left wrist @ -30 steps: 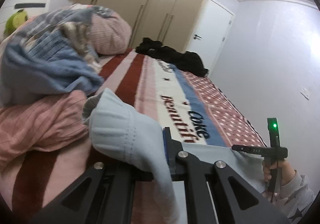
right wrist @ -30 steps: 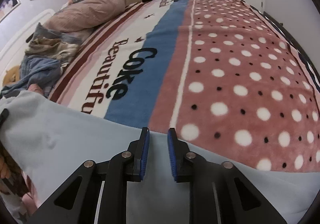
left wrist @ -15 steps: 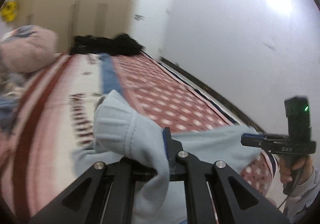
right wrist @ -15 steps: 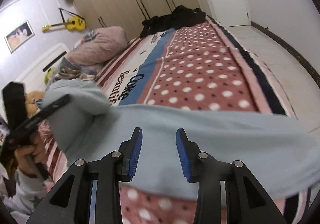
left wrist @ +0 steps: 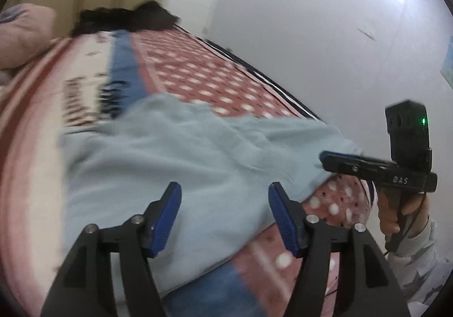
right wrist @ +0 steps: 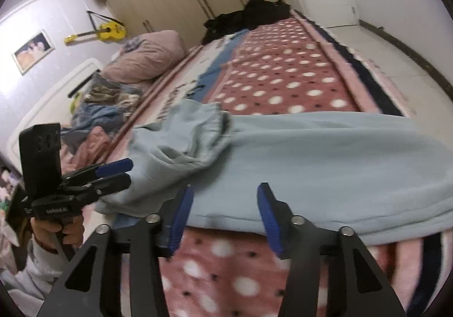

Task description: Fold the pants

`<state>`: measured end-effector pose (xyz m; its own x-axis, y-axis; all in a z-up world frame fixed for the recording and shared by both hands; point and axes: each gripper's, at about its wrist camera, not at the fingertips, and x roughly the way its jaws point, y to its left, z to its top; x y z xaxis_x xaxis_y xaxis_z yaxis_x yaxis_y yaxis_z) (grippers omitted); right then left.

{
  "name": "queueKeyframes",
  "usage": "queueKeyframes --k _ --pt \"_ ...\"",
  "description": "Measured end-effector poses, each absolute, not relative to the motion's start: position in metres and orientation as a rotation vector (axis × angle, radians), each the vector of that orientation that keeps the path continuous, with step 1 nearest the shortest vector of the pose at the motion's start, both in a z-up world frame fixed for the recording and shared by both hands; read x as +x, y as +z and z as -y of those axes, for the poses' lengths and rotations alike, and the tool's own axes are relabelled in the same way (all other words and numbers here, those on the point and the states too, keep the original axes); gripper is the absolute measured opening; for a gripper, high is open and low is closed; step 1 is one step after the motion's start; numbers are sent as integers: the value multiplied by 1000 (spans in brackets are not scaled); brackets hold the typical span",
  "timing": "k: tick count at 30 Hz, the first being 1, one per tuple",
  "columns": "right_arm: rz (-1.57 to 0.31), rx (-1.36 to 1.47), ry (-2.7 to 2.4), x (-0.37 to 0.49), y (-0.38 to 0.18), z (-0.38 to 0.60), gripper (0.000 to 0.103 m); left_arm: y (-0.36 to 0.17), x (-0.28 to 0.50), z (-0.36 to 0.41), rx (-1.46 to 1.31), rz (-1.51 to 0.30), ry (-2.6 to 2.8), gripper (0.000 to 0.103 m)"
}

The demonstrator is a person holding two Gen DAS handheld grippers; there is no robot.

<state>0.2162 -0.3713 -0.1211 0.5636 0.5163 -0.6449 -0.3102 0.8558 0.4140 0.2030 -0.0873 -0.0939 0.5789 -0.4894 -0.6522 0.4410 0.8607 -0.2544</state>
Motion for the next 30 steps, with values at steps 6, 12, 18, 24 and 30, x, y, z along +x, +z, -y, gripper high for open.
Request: queueKeyframes --k 6,12,18,24,30 --pt "-850 275 540 236 -123 321 74 -116 189 36 -36 -814 -417 66" --pt "-890 171 377 257 -143 280 66 -139 184 13 -92 -820 -399 56" --pt "-885 145 303 241 -144 288 12 -147 180 5 -97 -821 -399 25" --pt "-915 140 266 228 -138 292 11 -144 179 -3 -137 -803 -418 34" --pt "-911 105 281 244 -118 292 57 -123 195 -24 -159 -770 -390 61"
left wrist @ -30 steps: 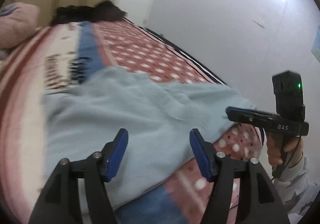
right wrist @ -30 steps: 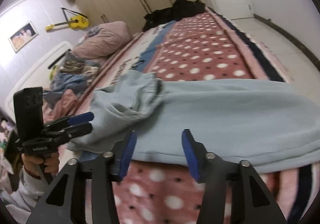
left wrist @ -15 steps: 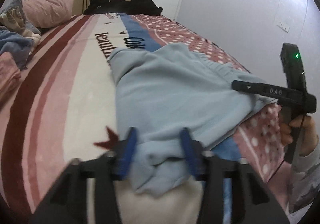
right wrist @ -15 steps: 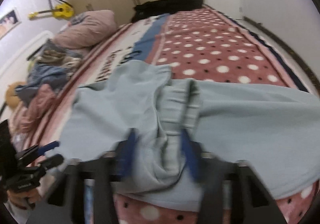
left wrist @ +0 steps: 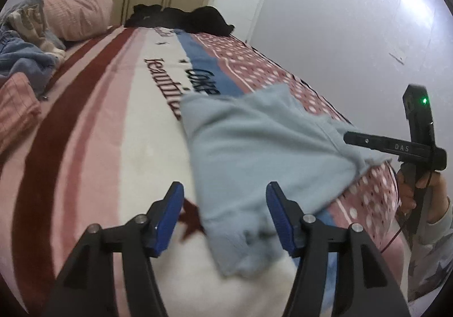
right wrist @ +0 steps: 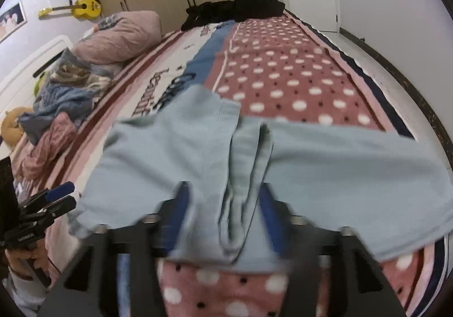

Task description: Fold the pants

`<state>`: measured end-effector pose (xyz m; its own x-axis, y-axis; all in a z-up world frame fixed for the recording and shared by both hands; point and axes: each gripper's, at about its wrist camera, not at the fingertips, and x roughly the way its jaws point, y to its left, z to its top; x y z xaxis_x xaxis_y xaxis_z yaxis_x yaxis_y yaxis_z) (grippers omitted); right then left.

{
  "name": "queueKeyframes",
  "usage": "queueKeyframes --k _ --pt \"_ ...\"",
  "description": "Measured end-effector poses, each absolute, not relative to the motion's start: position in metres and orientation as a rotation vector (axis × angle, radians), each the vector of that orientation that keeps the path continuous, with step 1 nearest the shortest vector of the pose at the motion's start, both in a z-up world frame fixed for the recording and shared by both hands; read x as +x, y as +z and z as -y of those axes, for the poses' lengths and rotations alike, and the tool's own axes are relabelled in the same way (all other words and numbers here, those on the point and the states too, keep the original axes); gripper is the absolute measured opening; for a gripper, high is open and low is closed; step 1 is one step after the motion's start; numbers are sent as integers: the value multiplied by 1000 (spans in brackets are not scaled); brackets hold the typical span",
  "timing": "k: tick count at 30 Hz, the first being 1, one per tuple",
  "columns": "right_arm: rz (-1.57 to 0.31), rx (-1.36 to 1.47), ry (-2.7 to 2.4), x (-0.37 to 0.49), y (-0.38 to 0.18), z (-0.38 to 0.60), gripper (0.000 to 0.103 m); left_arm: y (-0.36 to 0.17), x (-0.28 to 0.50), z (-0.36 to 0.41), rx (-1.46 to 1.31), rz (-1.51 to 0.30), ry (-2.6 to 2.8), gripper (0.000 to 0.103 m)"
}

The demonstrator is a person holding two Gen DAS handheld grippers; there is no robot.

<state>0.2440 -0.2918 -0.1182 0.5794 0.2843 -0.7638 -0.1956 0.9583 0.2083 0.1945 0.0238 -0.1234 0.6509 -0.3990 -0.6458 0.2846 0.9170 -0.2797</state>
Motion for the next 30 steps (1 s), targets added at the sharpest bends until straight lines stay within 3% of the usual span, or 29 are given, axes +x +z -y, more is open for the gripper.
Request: queueKeyframes --k 1,6,7,8,9,10,11,18,20,26,30 --pt "-925 121 282 252 -119 294 59 -121 199 -27 -173 -770 -387 65" --pt "-1012 199 299 298 -144 298 59 -117 231 -35 -230 -799 -392 66" --pt "-1007 203 314 300 -145 295 55 -117 238 -35 -228 -812 -381 66" --pt "-996 194 328 300 -145 291 35 -116 243 -35 -224 -817 -374 66" --pt "-982 177 338 300 -144 287 23 -115 249 -35 -219 -816 -372 66" --pt "-970 174 332 298 -142 285 20 -115 253 -36 -219 -818 -373 66" --pt "-962 169 312 295 -139 285 8 -115 256 -37 -219 -821 -371 66" --pt "-955 168 153 279 -126 310 10 -121 266 -37 -212 -828 -397 67" --pt "-1008 161 148 282 -136 312 26 -130 267 -37 -221 -850 -418 68" --pt "-935 138 110 280 -110 314 39 -145 264 -35 -261 -897 -487 68" --pt "-895 84 208 300 -87 285 41 -156 261 -24 -257 -926 -512 67"
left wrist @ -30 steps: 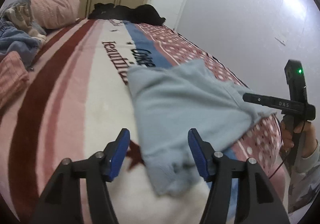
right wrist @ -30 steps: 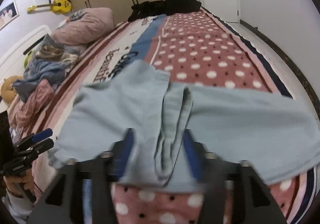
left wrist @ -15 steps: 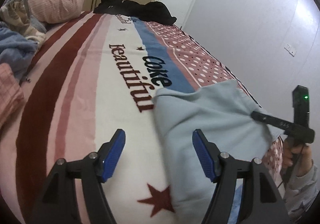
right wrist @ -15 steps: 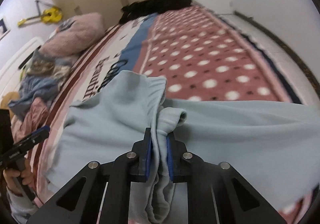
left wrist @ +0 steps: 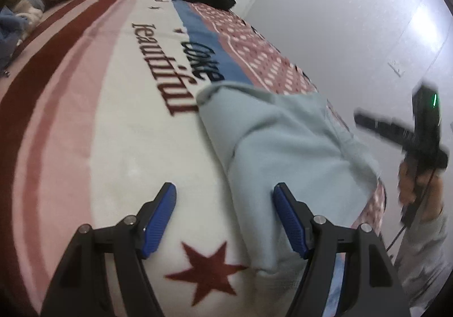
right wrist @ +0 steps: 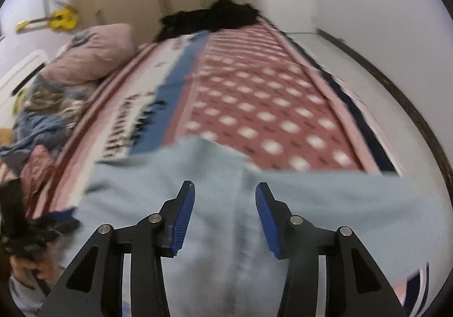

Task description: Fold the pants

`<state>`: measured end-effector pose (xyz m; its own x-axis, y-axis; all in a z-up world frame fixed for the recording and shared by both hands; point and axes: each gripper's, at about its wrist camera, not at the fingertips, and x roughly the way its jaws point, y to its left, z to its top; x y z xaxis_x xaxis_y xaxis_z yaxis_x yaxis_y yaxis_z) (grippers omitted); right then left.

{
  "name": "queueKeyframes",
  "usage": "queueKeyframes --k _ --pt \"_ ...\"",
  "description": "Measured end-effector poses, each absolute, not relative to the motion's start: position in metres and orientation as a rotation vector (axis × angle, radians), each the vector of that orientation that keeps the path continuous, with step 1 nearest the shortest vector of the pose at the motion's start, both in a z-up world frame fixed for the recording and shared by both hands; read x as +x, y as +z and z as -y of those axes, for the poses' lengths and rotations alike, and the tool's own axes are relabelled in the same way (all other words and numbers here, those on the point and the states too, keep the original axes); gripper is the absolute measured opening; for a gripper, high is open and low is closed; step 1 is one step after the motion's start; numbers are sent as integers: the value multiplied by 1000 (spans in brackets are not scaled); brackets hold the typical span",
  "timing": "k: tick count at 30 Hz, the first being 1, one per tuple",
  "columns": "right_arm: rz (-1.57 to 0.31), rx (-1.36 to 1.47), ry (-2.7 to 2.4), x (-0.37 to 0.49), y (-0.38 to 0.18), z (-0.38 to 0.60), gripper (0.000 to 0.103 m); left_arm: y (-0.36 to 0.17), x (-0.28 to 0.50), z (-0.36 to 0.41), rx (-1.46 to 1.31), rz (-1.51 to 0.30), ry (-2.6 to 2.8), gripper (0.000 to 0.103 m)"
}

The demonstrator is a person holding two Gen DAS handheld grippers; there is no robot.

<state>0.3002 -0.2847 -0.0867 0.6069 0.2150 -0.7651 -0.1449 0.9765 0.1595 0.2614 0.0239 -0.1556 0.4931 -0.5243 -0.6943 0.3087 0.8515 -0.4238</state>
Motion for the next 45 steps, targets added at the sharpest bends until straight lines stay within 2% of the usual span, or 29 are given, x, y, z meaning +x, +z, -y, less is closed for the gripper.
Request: queueKeyframes --k 2,4,5,14,21,23,24,25,27,33,35,39,42,44,45 --pt "-914 51 354 312 -85 258 50 -155 256 -20 -224 -917 -537 52" --pt "-962 -30 538 327 -91 220 54 -156 256 -22 -258 -933 -596 14" --pt "-978 -85 592 334 -95 202 54 -158 257 -23 -279 -945 -623 11" --pt "-1013 -369 755 371 -141 104 54 -163 259 -30 -320 -966 -664 9" --pt "-1050 -328 787 396 -164 87 51 -162 258 -31 -322 -968 -661 9" --pt "-1086 -317 837 399 -166 84 29 -163 259 -31 -320 -968 -658 9" --pt "-1096 -328 862 398 -167 83 24 -163 258 -30 -317 -968 -655 9" --pt "-1084 -356 861 395 -167 82 11 -163 259 -30 -315 -967 -653 9" --pt "-1048 -363 802 394 -164 84 6 -162 258 -29 -310 -961 -648 9" --pt "-985 -290 626 400 -162 91 4 -160 253 -28 -289 -953 -646 5" --pt "-973 -285 508 412 -164 96 0 -161 252 -27 -286 -965 -652 5" --pt "-1032 -156 457 436 -167 123 0 -161 252 -29 -294 -965 -654 6" --pt "-1028 -119 472 427 -155 134 2 -162 255 -34 -339 -974 -657 12" --pt "-1017 -89 477 414 -143 148 27 -160 255 -37 -349 -969 -642 21" --pt "-1004 -80 474 405 -135 155 33 -158 255 -37 -351 -965 -641 30"
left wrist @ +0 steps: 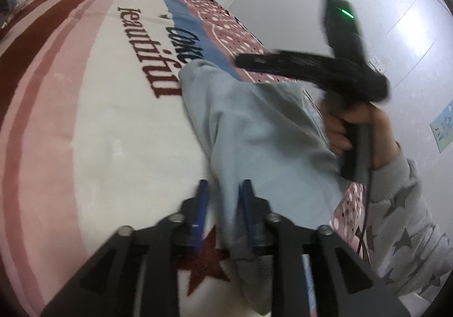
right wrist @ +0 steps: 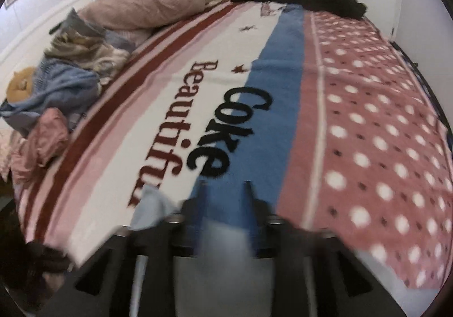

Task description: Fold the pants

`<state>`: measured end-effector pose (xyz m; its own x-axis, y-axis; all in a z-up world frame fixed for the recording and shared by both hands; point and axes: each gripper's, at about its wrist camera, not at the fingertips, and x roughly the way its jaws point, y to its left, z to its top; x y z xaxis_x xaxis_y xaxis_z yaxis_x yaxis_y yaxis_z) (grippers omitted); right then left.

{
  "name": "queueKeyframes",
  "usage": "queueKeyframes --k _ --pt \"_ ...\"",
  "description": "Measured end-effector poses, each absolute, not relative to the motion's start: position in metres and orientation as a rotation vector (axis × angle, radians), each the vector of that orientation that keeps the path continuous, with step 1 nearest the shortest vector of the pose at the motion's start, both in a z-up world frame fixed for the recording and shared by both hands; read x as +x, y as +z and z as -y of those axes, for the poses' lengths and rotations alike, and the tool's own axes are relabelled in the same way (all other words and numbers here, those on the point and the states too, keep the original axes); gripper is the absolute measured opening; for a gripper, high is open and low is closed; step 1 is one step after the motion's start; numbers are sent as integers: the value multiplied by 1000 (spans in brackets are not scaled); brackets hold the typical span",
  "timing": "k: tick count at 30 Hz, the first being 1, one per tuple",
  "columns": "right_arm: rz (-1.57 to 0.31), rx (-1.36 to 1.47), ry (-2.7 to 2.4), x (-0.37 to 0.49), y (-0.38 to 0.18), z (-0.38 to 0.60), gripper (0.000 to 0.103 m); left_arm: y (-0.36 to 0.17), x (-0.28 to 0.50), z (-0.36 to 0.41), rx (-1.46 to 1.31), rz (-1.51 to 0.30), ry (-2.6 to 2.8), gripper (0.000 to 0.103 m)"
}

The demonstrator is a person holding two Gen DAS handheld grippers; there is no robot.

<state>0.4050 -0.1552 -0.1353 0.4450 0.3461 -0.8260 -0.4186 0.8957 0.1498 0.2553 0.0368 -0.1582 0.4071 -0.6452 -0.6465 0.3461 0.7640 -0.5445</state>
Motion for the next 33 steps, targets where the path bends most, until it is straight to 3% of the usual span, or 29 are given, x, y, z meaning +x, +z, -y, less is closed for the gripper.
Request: queueKeyframes --k 1,3,7,11,12,14,15,16,22,33 --pt "-988 -72 471 394 -127 164 38 -155 255 -37 -358 -954 -644 42" --pt "-965 -46 457 371 -112 190 39 -151 254 -38 -368 -936 -638 57" --pt "-931 71 382 312 -89 262 55 -156 259 -27 -353 -971 -629 62" --pt "-899 140 297 249 -80 329 56 -162 273 -18 -439 -1001 -645 62" --pt "-892 158 275 235 -80 344 56 -163 277 -16 -470 -1012 -653 59" --pt "-882 203 246 215 -81 367 56 -167 288 -7 -504 -1045 -629 43" --pt "-877 236 234 205 -83 380 56 -168 289 -4 -497 -1053 -610 26" --pt "-873 256 227 200 -85 387 56 -168 291 -1 -486 -1058 -593 15" --pt "-881 360 187 181 -104 425 56 -143 265 -31 -444 -963 -487 7" --pt "-945 432 271 168 -137 421 56 -112 204 -174 -391 -885 -104 5"
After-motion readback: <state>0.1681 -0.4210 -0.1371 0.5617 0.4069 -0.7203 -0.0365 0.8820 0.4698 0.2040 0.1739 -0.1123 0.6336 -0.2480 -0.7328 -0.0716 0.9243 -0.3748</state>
